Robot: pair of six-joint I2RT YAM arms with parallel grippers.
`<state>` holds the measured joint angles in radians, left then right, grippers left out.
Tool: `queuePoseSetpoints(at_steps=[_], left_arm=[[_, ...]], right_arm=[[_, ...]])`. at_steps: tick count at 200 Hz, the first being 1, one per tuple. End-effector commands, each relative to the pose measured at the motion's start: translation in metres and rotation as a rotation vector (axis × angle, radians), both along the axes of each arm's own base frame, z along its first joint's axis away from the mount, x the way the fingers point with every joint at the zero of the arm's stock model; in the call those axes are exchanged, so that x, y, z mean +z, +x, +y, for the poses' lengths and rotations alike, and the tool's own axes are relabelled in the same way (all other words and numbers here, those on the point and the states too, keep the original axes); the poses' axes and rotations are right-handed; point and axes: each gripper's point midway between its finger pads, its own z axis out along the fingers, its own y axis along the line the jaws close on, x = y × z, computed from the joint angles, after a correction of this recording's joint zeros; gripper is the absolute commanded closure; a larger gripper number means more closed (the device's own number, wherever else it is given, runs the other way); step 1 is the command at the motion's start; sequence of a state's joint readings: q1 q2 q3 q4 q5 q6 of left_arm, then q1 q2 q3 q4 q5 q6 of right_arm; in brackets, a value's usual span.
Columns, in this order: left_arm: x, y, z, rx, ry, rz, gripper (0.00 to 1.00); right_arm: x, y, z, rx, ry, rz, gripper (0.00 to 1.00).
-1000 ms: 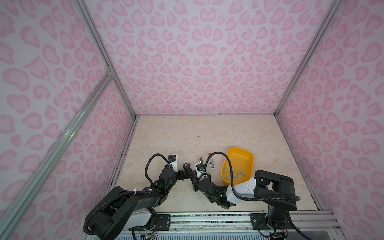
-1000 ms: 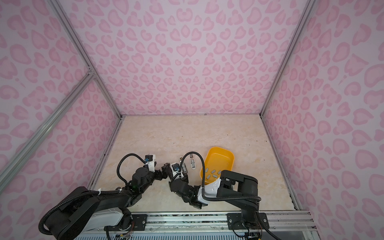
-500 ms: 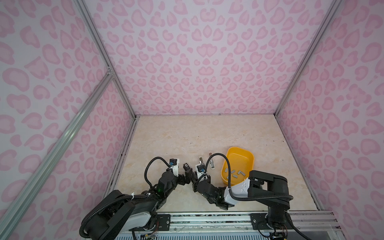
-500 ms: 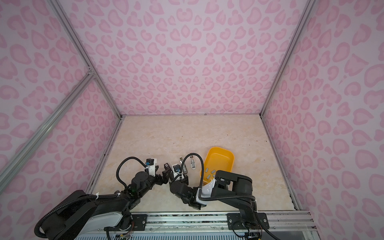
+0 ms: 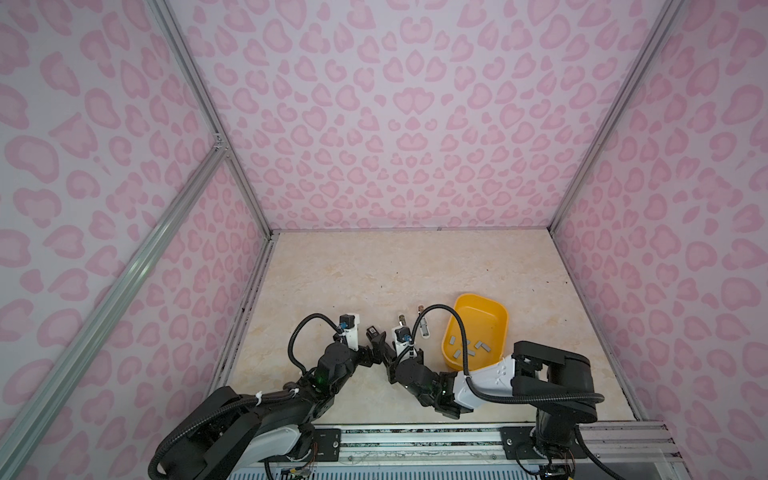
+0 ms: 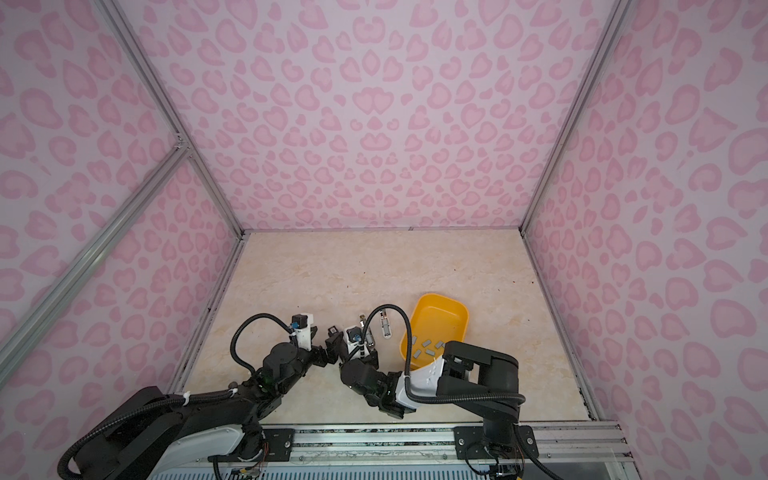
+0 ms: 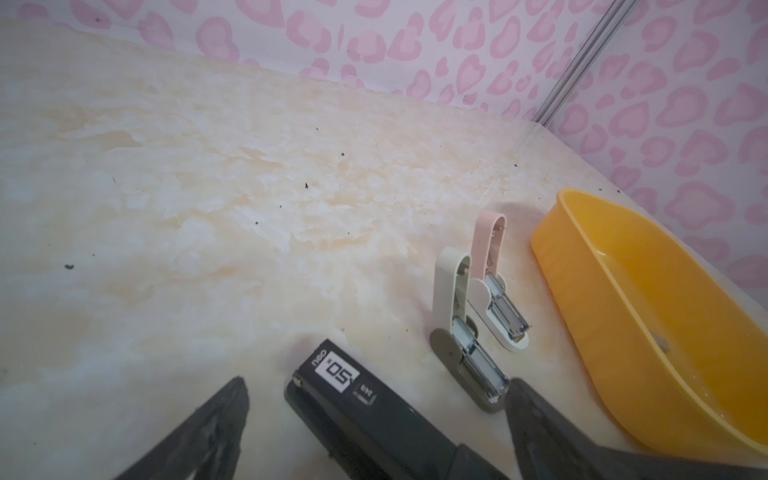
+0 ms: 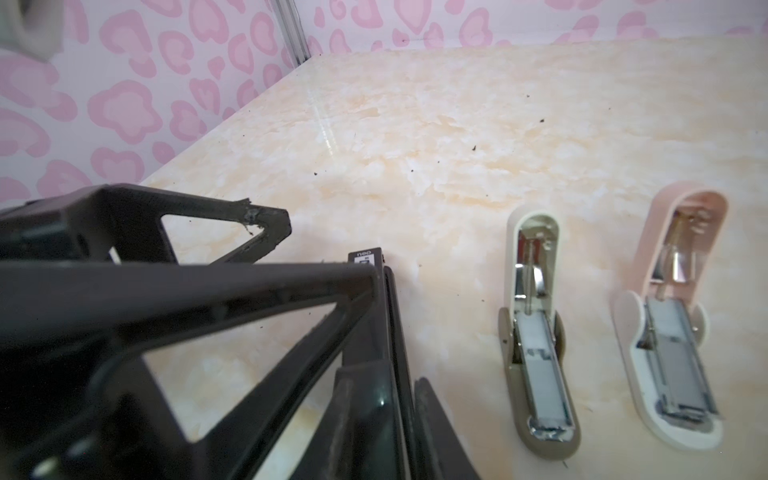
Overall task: Load the staples into the stapler
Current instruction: 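Lift the left gripper off while the right gripper moves to the white stapler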
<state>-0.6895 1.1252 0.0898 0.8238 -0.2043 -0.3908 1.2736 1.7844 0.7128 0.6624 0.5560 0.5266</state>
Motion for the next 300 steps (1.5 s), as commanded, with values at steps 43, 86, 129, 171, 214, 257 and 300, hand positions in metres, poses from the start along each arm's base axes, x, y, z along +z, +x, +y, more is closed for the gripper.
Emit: queuePoseSetpoints(at_steps=[43, 86, 129, 171, 214, 257, 300], left_arm=[[0.06, 0.029, 0.021, 0.199, 0.02, -0.116, 0.01], [0.063, 0.046, 0.032, 0.309, 0.164, -0.028, 0.01], [0.069, 0.054, 0.014, 0.246, 0.143, -0.037, 0.02], [0.07, 0.061, -0.003, 0.193, 0.121, -0.012, 0.04], [0.06, 0.07, -0.012, 0.148, 0.1, 0.041, 0.04], [0.049, 0.077, -0.02, 0.097, 0.074, 0.093, 0.08], [0.04, 0.081, -0.025, 0.053, 0.077, 0.131, 0.12]], right_arm=[[0.006, 0.008, -0.031, -0.026, -0.056, 0.018, 0.69], [-0.026, 0.002, -0.057, -0.078, -0.122, 0.112, 0.7], [-0.048, 0.007, -0.099, -0.183, -0.169, 0.147, 0.71], [-0.056, 0.012, -0.134, -0.256, -0.2, 0.154, 0.67], [-0.057, 0.015, -0.152, -0.283, -0.213, 0.133, 0.62], [-0.057, 0.012, -0.096, -0.089, -0.223, 0.121, 0.52], [-0.073, 0.019, -0.071, -0.034, -0.2, 0.163, 0.4]])
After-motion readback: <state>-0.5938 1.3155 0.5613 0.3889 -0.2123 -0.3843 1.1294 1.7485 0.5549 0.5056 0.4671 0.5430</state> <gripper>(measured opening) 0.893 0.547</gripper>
